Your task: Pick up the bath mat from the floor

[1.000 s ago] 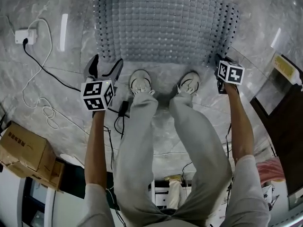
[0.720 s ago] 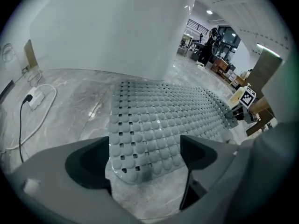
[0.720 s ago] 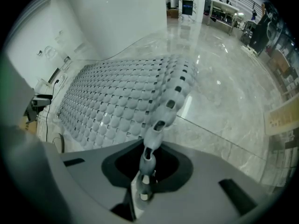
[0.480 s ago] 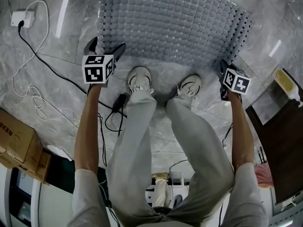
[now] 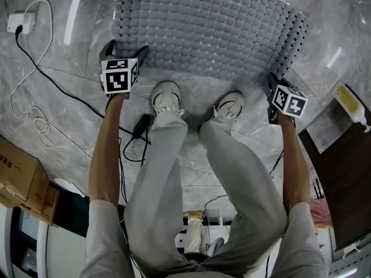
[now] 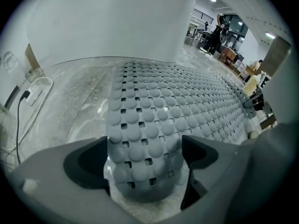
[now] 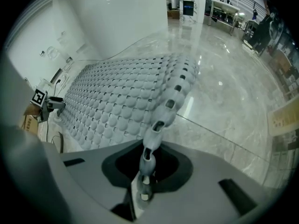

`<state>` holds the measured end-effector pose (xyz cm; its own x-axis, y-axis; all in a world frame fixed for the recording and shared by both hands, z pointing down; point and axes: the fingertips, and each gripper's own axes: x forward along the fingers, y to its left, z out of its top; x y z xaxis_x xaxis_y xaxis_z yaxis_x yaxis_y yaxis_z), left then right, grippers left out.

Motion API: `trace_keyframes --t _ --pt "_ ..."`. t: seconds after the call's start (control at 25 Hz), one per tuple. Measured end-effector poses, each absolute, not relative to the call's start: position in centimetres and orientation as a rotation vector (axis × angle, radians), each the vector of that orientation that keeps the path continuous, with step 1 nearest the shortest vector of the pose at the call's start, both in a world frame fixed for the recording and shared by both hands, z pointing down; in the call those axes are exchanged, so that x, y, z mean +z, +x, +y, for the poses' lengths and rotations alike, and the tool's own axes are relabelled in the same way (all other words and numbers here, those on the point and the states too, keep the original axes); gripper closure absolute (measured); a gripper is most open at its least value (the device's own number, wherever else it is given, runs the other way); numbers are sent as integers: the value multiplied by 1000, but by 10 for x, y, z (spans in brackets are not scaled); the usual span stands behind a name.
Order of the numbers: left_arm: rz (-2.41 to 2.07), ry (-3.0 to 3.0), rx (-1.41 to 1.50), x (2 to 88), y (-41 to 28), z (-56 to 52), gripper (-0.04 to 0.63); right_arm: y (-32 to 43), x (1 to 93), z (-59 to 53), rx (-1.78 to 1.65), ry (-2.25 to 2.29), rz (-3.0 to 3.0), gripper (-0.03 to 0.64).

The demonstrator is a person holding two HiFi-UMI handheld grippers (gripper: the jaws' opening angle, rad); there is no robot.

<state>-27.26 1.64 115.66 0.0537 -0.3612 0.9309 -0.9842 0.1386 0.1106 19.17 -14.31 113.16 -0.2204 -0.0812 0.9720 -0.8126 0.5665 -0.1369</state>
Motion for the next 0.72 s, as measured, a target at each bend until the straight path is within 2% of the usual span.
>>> trace_keyframes --t 0.24,0.52,0.72 --pt "-1464 1355 866 1156 -272 16 120 193 1134 -144 810 763 -1671 560" --pt "-1489 1339 859 1153 -268 15 175 194 1137 -142 813 748 -1674 560" --pt "-1494 1373 869 1150 -249 12 334 195 1136 -143 814 745 -1666 560"
